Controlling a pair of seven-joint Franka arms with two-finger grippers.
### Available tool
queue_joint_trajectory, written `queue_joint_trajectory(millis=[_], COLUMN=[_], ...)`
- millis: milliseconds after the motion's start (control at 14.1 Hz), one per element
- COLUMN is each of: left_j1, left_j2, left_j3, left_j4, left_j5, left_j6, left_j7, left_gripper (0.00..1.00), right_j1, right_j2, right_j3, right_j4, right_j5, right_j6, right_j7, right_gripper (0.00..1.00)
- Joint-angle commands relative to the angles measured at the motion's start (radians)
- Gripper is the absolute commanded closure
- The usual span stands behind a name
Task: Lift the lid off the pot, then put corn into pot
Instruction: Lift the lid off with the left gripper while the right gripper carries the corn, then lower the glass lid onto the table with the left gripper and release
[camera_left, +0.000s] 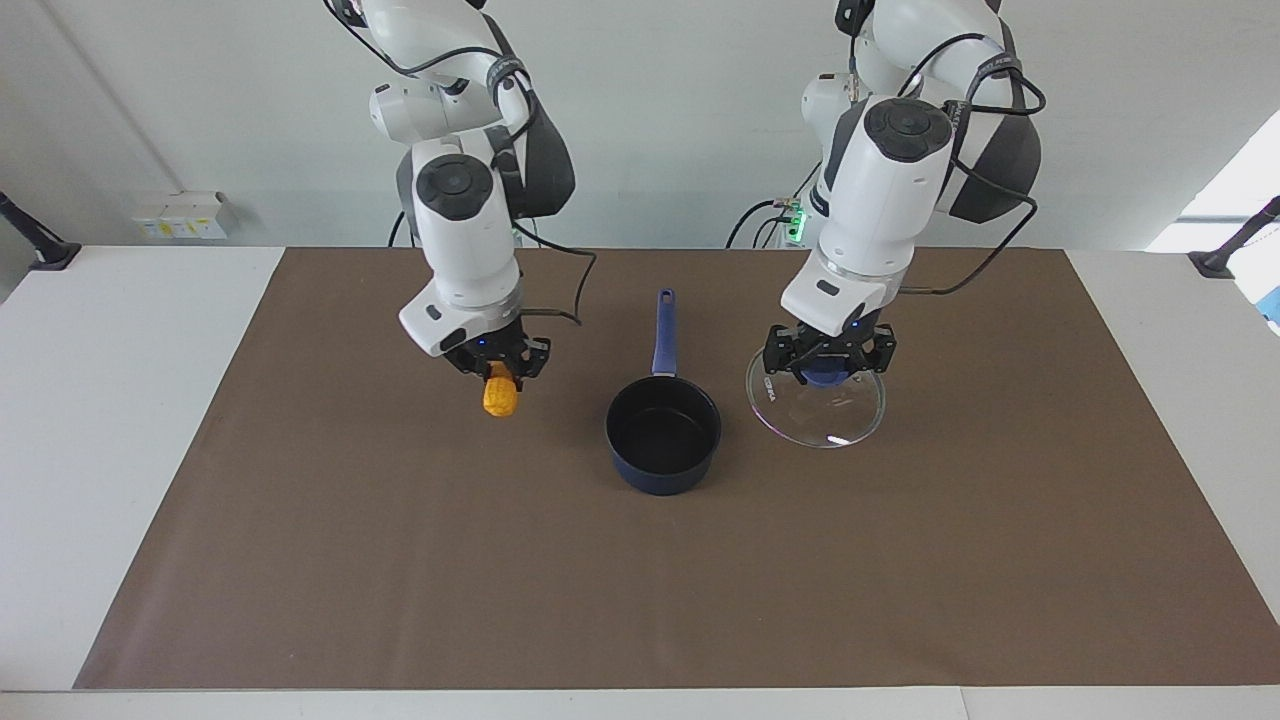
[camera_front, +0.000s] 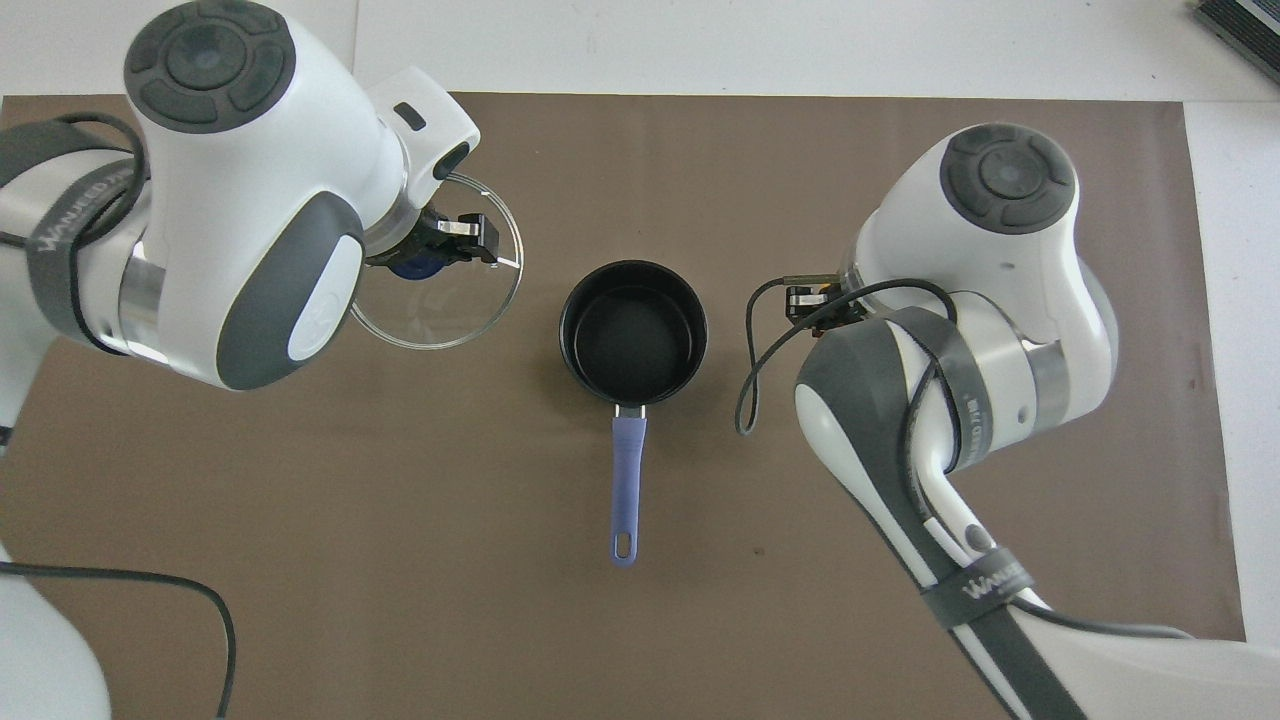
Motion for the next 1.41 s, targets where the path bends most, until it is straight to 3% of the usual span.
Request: queue_joint_trajectory(millis=[0,212,354,495,778,1343], left_j1=[0.089,0.178,0.227,0.285,0.357,0.358], left_j2=[-0.043,-0.125,-0.192,-0.238,-0.272,-0.252], left_j3=[-0.006,-0.006,-0.006,-0.006,-0.006,-0.006], left_j4=[-0.068,-0.233,-0.373,-0.463,-0.571,-0.789], left_j5=[-0.017,-0.023,-0.029,-0.032,-0.081,-0.081], left_j6=[-0.019,0.046,0.164,0.2,0.301,0.588], left_j7=[0.127,0.268,0.333,0.478,0.603,0.627], left_gripper=[1.0,1.0,1.0,1.0,1.0,1.0], right_j1=[0.057,0.097,0.139,0.169,0.183,0.173], right_j2=[0.065,0.117,0.198,0.281,0.325,0.337], right_j3=[-0.002,0.007,0.01,0.01,0.018,0.02], right_j4=[0.104,0.155,0.257,0.345,0.339,0.255], right_j5=[0.001,0.01,0.01,0.01,0.019,0.068], right_j6=[-0.011,0.023,0.022,0.037,0.121,0.243], right_j7=[0.126,0.164,0.247,0.284,0.283,0.247], right_gripper=[1.0,1.0,1.0,1.0,1.0,1.0])
